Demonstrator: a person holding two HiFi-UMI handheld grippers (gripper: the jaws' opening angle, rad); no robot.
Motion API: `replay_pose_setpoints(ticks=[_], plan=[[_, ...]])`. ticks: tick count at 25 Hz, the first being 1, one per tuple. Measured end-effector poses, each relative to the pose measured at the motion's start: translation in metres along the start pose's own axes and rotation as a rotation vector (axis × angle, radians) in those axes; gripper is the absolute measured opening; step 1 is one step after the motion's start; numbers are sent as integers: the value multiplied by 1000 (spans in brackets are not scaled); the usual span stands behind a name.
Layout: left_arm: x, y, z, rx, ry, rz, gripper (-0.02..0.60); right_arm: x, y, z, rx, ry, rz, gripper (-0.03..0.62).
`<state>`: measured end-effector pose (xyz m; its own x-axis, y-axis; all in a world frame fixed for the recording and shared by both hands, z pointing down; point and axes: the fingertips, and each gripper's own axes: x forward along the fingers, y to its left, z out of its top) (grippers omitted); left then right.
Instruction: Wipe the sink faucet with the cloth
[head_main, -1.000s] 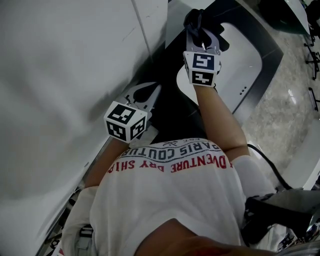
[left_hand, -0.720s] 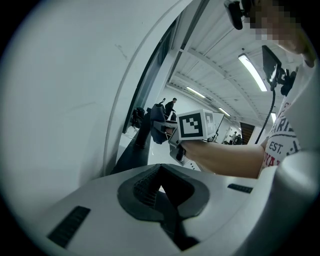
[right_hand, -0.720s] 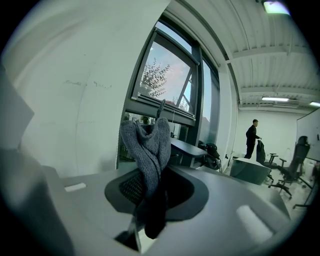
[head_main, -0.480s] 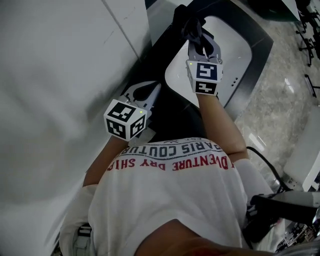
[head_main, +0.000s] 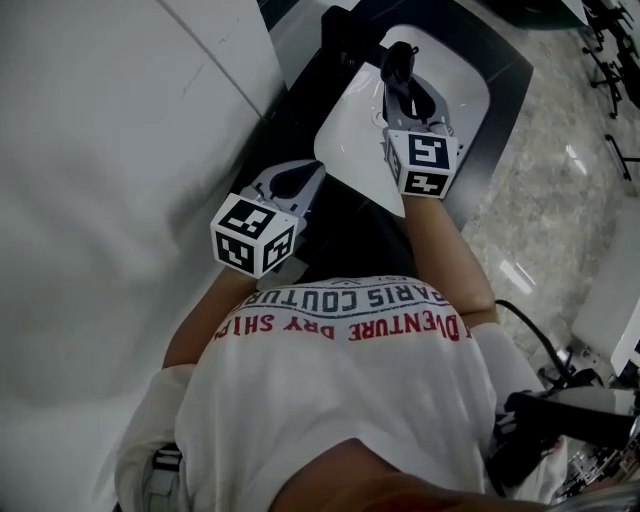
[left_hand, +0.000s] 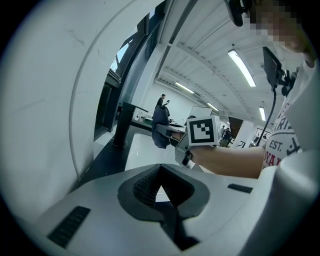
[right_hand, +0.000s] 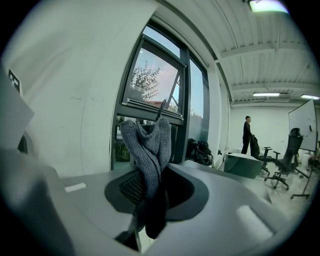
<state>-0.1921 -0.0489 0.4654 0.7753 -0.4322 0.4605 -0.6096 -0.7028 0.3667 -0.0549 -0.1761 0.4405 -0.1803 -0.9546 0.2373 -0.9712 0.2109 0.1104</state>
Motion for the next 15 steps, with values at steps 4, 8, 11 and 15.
replay_pose_setpoints(ticks=[4,8,11,15], plan=[[3,-9,2,-14,-28,3,2,-25,1,2,-3,5,54,67],[-5,-23,9,-29,-66,22,1,-66,13,4,8,32,163,67],[-6,-38,14,-36,-105,60,1,-96,19,0,16,47,272,67],[6,-68,14,-53,-155,128,2,-137,18,-14,39,49,462,67]])
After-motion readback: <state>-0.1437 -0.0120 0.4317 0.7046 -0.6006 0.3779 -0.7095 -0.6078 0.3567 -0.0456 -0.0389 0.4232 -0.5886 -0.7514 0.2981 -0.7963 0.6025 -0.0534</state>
